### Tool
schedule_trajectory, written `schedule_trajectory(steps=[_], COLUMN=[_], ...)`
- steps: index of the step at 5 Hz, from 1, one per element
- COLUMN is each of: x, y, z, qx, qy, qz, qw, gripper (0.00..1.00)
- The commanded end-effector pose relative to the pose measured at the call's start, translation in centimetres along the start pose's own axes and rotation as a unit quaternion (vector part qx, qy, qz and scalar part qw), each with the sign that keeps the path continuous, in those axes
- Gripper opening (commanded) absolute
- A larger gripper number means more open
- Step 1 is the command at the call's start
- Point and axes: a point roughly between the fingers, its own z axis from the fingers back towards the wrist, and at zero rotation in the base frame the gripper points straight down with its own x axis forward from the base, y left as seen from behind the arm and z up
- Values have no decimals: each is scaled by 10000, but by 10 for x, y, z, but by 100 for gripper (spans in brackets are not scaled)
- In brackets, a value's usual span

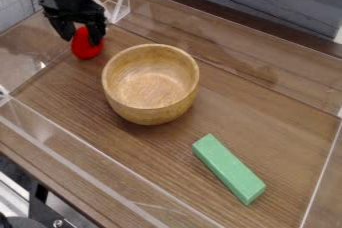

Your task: Move the red object to the left side of the table

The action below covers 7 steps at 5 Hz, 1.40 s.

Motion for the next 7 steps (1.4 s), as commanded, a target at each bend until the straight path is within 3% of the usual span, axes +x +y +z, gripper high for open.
schedule_trajectory(steps=[1, 2, 4, 6, 7], x=[15, 18, 27, 29, 23], y=[-1, -5, -8, -26, -33], z=[23, 30, 23, 15, 27], qx=[72, 46, -273, -489, -574], qy=[-185, -134, -19, 17, 15], qz=[48, 125, -614, -692, -644], qw=[9998, 9998, 9977, 9964, 9963], gripper=[100, 100, 100, 100, 100])
